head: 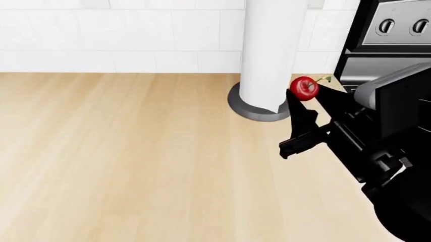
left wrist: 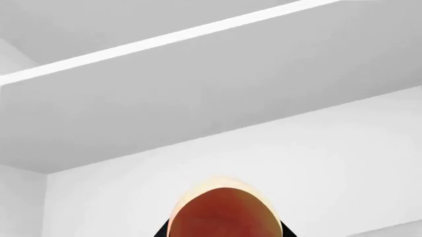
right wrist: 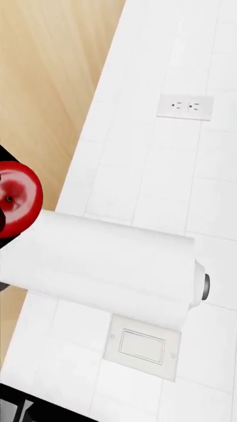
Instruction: Pick the cherry, apricot from the counter and place them in the cabinet. Then close the cabinet.
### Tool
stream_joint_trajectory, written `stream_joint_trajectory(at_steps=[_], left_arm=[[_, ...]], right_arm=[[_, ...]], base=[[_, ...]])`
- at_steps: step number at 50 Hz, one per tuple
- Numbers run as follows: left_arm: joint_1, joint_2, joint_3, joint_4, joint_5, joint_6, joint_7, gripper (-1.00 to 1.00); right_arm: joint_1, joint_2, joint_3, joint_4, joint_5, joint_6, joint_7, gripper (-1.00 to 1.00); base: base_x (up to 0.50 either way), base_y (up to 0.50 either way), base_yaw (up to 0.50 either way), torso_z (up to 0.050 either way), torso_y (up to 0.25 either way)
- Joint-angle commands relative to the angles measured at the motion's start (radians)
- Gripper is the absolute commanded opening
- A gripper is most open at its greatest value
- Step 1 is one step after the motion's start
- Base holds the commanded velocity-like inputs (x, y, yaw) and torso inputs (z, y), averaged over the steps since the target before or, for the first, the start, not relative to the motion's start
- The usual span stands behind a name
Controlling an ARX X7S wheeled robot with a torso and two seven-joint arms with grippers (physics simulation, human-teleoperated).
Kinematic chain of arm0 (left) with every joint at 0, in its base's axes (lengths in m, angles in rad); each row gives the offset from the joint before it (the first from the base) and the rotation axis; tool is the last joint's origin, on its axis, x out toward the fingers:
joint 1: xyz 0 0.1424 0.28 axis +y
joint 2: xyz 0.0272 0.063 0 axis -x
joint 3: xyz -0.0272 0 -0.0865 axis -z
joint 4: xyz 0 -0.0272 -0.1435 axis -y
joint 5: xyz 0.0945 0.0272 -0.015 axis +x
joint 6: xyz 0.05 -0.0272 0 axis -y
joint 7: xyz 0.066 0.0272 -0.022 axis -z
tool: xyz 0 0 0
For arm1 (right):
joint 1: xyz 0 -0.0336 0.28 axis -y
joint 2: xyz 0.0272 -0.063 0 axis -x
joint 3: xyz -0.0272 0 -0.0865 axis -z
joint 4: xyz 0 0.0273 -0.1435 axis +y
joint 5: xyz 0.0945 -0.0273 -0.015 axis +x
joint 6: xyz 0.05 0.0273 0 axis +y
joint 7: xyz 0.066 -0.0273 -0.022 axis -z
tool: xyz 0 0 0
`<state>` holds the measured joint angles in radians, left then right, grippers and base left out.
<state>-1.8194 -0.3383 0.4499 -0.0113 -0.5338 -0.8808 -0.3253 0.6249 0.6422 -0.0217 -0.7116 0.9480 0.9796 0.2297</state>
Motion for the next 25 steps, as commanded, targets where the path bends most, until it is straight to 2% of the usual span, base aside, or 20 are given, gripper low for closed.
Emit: stream_joint_trajectory(at_steps=[1, 25], left_arm=[[-0.017, 0.023, 0.003, -0.128, 0.016, 0.032, 0.000, -1.00], [-0.121, 0.076, 0.050, -0.335, 0.066, 0.117, 0.067, -1.00]], right_arm=[[0.005, -0.001, -0.004, 0.006, -0.007, -0.001, -0.001, -1.00], [-0.020, -0.001, -0.021, 0.021, -0.035, -0.031, -0.005, -1.00]], base=[[0.00, 0.00, 0.00, 0.000, 0.000], [0.00, 0.00, 0.00, 0.000, 0.000]])
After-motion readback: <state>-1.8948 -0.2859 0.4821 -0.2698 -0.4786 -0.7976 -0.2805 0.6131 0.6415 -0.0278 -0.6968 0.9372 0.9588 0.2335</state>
